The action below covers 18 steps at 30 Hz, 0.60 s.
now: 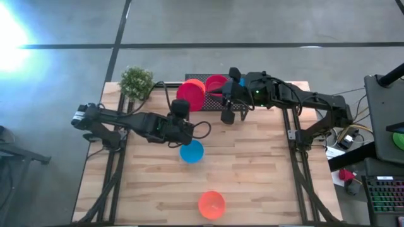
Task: Pick & Place Mini bowls
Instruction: Stack the red bowl on top of the red bowl on the shelf
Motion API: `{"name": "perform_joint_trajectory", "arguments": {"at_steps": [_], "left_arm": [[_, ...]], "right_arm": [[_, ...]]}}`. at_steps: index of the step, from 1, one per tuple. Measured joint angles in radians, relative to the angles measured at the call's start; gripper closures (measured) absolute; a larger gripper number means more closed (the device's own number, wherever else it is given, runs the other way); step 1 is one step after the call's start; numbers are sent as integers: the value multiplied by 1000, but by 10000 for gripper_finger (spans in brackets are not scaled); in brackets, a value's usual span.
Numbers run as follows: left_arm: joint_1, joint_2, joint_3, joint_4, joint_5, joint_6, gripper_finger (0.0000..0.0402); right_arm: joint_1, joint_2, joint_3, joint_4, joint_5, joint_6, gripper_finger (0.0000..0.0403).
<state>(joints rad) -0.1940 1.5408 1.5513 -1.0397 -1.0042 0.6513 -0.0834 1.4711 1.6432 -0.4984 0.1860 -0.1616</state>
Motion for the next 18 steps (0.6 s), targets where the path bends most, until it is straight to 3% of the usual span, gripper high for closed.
{"name": "perform_joint_trajectory", "arguments": {"at_steps": [9,18], "left_arm": [[0,31,0,8,-73,55,401],[0,30,-1,39,-113,92,401]], "right_arm": [[-6,43,-13,9,69,121,263],[-14,66,-11,35,106,207,246]]}}
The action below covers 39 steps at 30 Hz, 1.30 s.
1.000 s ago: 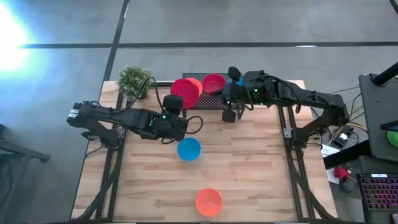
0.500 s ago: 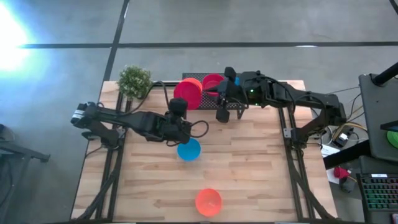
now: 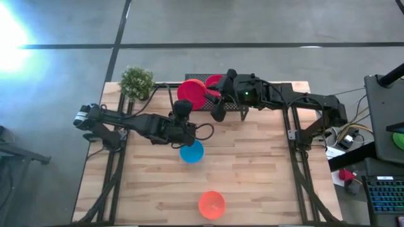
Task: Pick & Place Mini bowls
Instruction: Stack the red bowl on top of the red bowl on the shelf
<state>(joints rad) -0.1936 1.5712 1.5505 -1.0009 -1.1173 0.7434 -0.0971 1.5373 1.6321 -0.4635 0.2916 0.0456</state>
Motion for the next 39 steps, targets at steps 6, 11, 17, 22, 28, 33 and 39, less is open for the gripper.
{"name": "perform_joint_trajectory", "arguments": {"at_steps": [6,11,17,22,28,33,39], "left_arm": [[0,0,0,7,-4,1,401],[0,0,0,20,-21,10,401],[0,0,-1,61,-51,48,401],[0,0,-1,85,-52,51,402],[0,0,-1,92,-52,51,402],[-2,0,-1,100,-52,51,402],[-2,0,-1,103,-46,51,401]], "right_arm": [[-15,18,0,10,31,57,252],[-23,30,0,14,70,79,258],[-27,40,0,19,74,79,266],[-35,49,2,30,77,79,272],[-45,51,2,31,78,109,302],[-49,52,1,32,81,121,361],[-50,54,0,31,85,131,391]]}}
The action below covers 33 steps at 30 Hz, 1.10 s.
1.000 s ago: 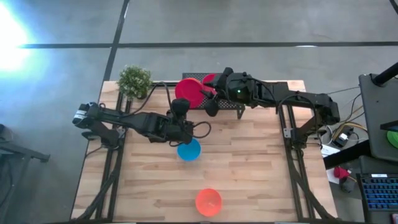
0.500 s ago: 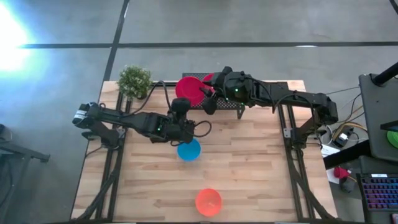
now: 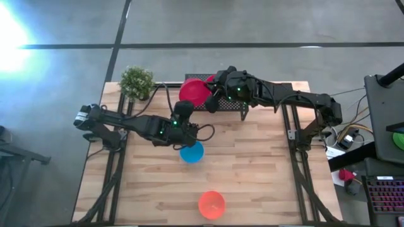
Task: Pick & Place Mini bowls
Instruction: Stack the red bowl on top of the red bowl on the shelf
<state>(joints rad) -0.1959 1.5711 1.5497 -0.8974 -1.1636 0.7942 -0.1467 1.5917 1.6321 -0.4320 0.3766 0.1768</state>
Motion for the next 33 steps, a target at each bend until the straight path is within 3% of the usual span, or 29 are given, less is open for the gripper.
{"name": "perform_joint_trajectory", "arguments": {"at_steps": [22,33], "left_arm": [[3,-1,0,94,1,-20,316],[2,-1,0,96,-6,-108,312]], "right_arm": [[-12,-1,0,-11,-12,-1,395],[-84,-2,0,-100,-17,3,395]]}}
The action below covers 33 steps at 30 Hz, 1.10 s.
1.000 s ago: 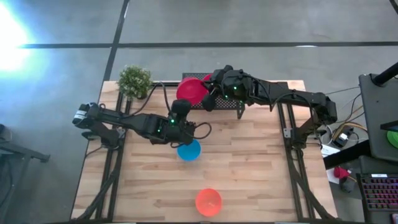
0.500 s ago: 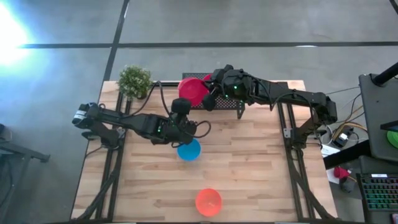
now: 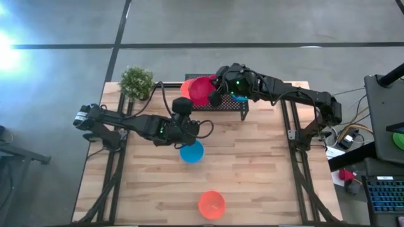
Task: Pick & Place Mini bowls
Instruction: Stack the red bowl on top of the red bowl on the shelf
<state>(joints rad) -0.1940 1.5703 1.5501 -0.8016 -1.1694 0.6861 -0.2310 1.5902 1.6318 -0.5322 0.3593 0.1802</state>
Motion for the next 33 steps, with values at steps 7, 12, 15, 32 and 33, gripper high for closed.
{"name": "perform_joint_trajectory", "arguments": {"at_steps": [7,12,15,32,33], "left_arm": [[0,0,0,0,2,-33,312],[-1,-2,0,0,6,-108,312],[1,-6,0,3,1,-157,312],[73,-119,0,25,-1,-589,312],[77,-121,1,25,0,-589,312]], "right_arm": [[-65,-2,0,-60,4,-1,395],[-153,-3,0,-107,-9,1,395],[-221,-3,0,-134,-114,25,395],[-428,-2,-17,-223,-387,99,394],[-428,-2,-22,-221,-387,91,394]]}}
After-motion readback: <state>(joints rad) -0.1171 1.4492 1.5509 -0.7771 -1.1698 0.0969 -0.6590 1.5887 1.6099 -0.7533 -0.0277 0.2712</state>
